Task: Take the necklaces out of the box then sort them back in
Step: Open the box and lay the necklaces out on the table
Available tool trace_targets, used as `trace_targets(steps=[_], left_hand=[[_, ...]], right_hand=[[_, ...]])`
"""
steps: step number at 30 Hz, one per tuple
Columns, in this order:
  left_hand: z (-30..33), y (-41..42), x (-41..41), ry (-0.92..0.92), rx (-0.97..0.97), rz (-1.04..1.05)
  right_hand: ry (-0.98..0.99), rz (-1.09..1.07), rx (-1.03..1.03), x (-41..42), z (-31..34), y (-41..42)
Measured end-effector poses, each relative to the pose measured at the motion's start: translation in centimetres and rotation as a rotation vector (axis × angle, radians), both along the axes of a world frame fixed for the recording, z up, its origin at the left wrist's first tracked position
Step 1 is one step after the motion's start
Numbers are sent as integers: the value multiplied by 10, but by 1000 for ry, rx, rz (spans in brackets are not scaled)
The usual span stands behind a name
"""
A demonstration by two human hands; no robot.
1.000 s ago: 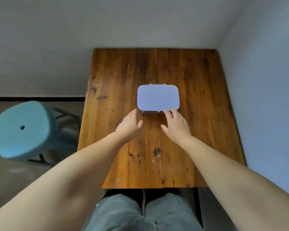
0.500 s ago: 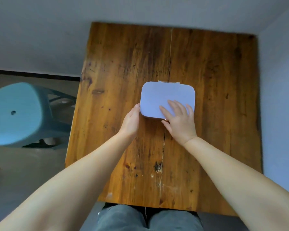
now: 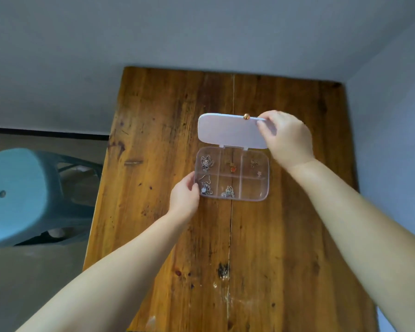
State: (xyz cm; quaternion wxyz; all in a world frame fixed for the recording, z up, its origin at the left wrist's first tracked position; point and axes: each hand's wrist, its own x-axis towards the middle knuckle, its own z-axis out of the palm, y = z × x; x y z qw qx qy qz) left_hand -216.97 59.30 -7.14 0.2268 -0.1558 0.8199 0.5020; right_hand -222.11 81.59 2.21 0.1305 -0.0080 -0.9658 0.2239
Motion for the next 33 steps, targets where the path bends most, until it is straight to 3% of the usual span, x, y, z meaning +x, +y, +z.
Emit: trace_targets(steps=[7,15,18,20,21,24,26,28,33], left_hand=[[-16,0,12,53,14,46],[-21,-2,20,130,40,51],[-19,-4,19,121,46,33],[-18,-5,18,116,51,22],[-17,-5,17,120,51,15],[-15,-7,16,118,59,-2],[-14,-8,16,107,63,-14],[-14,-10,14,108,69,-33],[-12,-15,11,87,100,-70]], right_hand=[[-271,-500,-673,-47,-60,27],[-403,-593,-783,-48,-92,22],[-164,-542,-552,-29,-73,9],[51,-321,-359,-14,-61,-12],[34,-169,-308,-9,-56,-27],[-387,189,-71,-2,-62,-74],[-557,293,164,-4,-72,-95],[-592,291,262,-8,-76,-105],[-731,154,286,-19,-78,-115]])
